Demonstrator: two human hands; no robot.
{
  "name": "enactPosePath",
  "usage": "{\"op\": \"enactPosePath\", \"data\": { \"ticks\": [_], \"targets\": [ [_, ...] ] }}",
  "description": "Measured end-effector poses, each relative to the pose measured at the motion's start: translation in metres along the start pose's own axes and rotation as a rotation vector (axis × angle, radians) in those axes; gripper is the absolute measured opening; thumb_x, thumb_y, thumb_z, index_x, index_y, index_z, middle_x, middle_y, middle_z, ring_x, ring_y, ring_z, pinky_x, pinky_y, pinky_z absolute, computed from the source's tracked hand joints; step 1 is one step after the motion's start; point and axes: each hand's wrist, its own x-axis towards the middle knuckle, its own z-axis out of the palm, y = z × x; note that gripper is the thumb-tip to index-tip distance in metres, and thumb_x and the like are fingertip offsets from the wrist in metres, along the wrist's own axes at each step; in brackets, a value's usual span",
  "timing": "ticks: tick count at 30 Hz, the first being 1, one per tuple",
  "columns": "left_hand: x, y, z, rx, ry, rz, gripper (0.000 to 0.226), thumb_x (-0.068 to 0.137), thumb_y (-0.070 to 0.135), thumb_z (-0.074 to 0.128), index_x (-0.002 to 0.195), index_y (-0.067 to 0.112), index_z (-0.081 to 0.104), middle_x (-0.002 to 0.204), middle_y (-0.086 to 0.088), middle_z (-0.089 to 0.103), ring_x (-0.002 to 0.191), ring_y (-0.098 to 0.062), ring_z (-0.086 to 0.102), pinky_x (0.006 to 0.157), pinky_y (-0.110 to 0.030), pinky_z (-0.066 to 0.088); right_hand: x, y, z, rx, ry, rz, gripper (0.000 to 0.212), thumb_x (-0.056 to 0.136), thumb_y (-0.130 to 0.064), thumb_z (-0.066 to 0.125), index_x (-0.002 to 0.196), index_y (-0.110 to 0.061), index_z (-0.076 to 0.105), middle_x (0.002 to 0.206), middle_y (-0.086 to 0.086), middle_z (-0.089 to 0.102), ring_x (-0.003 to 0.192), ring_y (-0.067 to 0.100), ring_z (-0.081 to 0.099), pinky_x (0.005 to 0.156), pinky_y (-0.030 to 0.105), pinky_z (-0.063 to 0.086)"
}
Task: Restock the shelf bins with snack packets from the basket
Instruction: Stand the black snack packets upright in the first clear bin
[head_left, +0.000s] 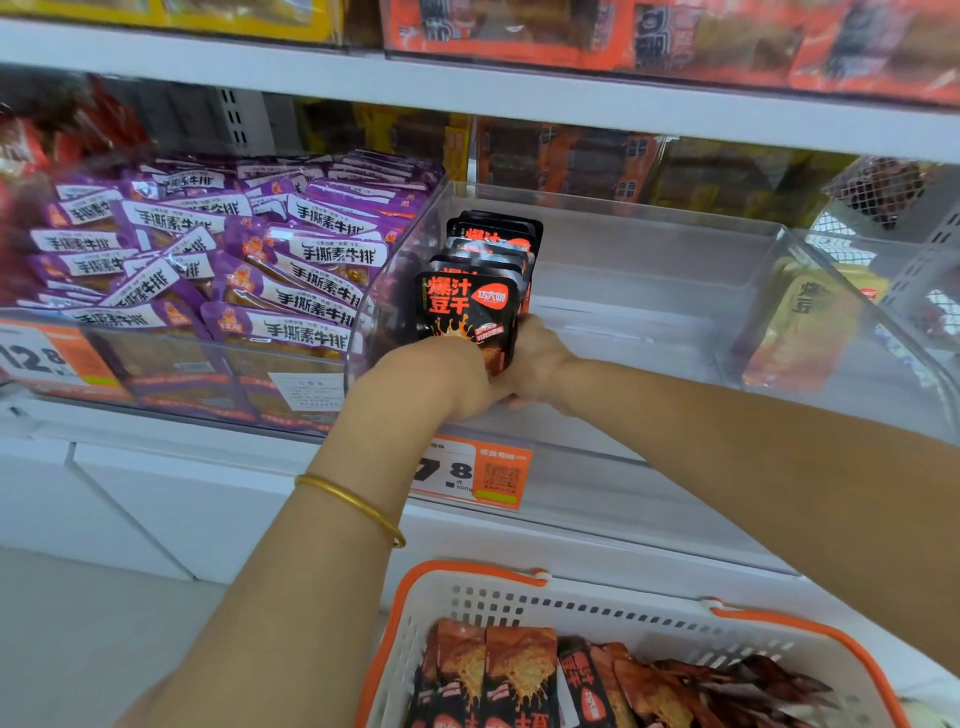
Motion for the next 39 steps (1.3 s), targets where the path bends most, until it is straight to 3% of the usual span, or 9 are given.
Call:
{"op": "enactPosePath", "data": {
  "ticks": [8,11,15,19,25,30,34,36,39],
  "targets": [
    [-0.009,0.001,-0.003,0.026,-0.016,0.005,0.036,0.1,0.037,0.039,0.099,0.006,0.057,0.087,-0.011,0.057,0.068,-0.019,0.046,0.061,-0.023,0.03,-0.008,-0.005,0.003,0.141,-0.052,0.06,0.069,0.07,0.004,0.078,0.129,-0.004,0.042,0.132,0.014,0.048,0.119,0.034,0.051,0.064,0.034,0.055],
    [-0.011,0.0,-0.003,0.026,-0.027,-0.02,0.044,0.1,0.037,0.038,0.108,-0.001,0.059,0.087,-0.012,0.056,0.064,-0.017,0.042,0.054,-0.022,0.027,-0.01,-0.005,0.003,0.133,-0.067,0.047,0.067,0.068,0.009,0.078,0.126,-0.003,0.046,0.126,0.018,0.054,0.111,0.036,0.056,0.041,0.028,0.053],
    [-0.011,0.001,-0.003,0.01,-0.062,-0.035,0.045,0.101,0.037,0.037,0.113,-0.001,0.058,0.109,-0.013,0.058,0.102,-0.031,0.056,0.07,-0.028,0.035,-0.011,-0.004,0.002,0.067,-0.073,0.032,0.066,0.066,0.007,0.08,0.124,-0.003,0.05,0.121,0.018,0.058,0.104,0.033,0.061,0.046,0.03,0.055],
    [-0.011,0.002,-0.003,0.005,-0.094,-0.062,0.039,0.1,0.037,0.036,0.109,0.005,0.057,0.118,-0.018,0.057,0.087,-0.026,0.049,0.073,-0.026,0.031,-0.011,-0.002,0.0,0.016,-0.068,-0.003,0.059,0.068,0.008,0.078,0.121,-0.004,0.054,0.115,0.018,0.061,0.09,0.028,0.064,0.05,0.03,0.056],
    [-0.01,0.002,-0.004,0.034,-0.116,-0.05,0.037,0.1,0.033,0.038,0.118,0.004,0.055,0.121,-0.017,0.057,0.107,-0.028,0.052,0.077,-0.025,0.032,-0.012,-0.003,0.001,-0.079,-0.053,-0.016,0.057,0.069,0.005,0.078,0.12,-0.003,0.053,0.113,0.019,0.061,0.077,0.027,0.064,0.037,0.024,0.051],
    [-0.017,0.003,-0.007,0.055,-0.09,-0.014,0.039,0.101,0.032,0.037,0.112,0.001,0.058,0.101,-0.011,0.055,0.073,-0.02,0.049,0.057,-0.021,0.031,-0.013,-0.004,-0.002,-0.067,-0.071,0.005,0.056,0.07,0.007,0.077,0.12,-0.002,0.053,0.112,0.019,0.064,0.074,0.026,0.064,0.041,0.027,0.053],
    [-0.025,0.002,-0.01,0.073,0.111,-0.01,0.04,0.099,0.032,0.042,0.065,0.01,0.045,0.067,-0.005,0.045,0.06,-0.014,0.04,0.05,-0.023,0.028,-0.028,-0.011,-0.008,-0.071,-0.117,0.039,0.043,0.074,0.008,0.073,0.113,0.004,0.056,0.107,0.023,0.066,0.083,0.029,0.066,0.069,0.04,0.059],
    [-0.041,0.003,-0.011,0.032,0.372,0.045,0.031,0.097,0.028,0.043,0.075,0.008,0.052,0.079,-0.008,0.056,0.072,-0.022,0.051,0.062,-0.031,0.042,-0.054,-0.021,-0.019,-0.19,-0.114,0.009,0.016,0.079,0.008,0.068,0.087,0.001,0.056,0.09,0.02,0.067,0.081,0.028,0.066,0.08,0.04,0.057],
    [-0.088,0.008,-0.003,-0.205,0.704,0.206,0.024,0.093,0.025,0.047,0.086,0.01,0.064,0.08,-0.006,0.064,0.075,-0.02,0.057,0.071,-0.034,0.046,-0.11,-0.035,-0.045,-0.379,0.062,-0.228,0.017,0.081,0.002,0.066,0.077,-0.005,0.051,0.068,0.003,0.052,0.069,0.024,0.062,0.07,0.033,0.056]
  ]
}}
